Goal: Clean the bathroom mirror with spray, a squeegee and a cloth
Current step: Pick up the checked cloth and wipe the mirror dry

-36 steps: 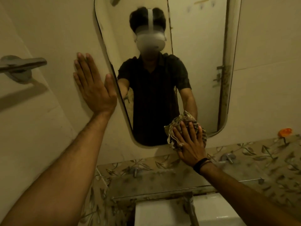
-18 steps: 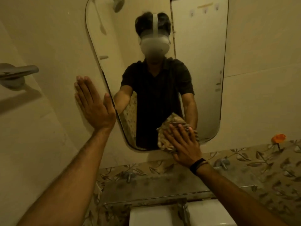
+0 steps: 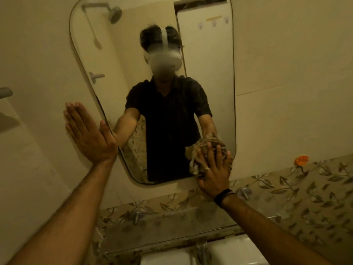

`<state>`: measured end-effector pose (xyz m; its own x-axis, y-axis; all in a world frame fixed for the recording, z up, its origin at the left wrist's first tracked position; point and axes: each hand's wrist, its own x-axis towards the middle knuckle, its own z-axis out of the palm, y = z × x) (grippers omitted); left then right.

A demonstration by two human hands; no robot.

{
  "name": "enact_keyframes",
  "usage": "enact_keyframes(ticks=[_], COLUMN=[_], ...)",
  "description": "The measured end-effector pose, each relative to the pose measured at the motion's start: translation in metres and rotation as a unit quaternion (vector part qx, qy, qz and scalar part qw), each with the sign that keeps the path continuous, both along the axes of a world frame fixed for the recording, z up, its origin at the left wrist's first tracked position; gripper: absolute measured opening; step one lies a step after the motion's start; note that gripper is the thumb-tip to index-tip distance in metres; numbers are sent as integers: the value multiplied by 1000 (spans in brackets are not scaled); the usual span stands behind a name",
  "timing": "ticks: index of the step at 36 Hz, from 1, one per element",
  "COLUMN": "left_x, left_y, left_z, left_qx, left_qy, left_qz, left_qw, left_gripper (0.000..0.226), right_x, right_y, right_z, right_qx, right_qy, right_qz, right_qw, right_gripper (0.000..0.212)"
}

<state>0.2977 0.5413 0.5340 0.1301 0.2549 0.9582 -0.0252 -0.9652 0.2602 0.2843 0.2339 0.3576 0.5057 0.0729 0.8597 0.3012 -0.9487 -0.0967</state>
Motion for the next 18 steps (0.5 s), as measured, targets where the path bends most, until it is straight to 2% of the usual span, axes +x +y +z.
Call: enact_keyframes(ticks=[3,8,10,14,18], left_x=[0,-3,-3,-2,-2], left_y=[0,2,2,1,1], left_z=[1,-1,-2,-1,1], left_qx=[-4,-1,1,-6,-7], left_qy=[7,15,15,16,19], left_qz=[-3,-7,-4,-4,-8], left_qw=[1000,1000,1000,1000,1000], left_gripper=[69,69,69,69,70], right_x=[0,1,1,4,9], right_y=[22,11,-8,-51,-64], right_z=[-1,8,11,25,49], right_qx=[-115,-170,-133,29,61], right_qy=[2,17,19,34,10], right_qz=[40,55,48,-5,-26], right_qw=[993,984,990,999,998], right_gripper=[91,90,87,84,89])
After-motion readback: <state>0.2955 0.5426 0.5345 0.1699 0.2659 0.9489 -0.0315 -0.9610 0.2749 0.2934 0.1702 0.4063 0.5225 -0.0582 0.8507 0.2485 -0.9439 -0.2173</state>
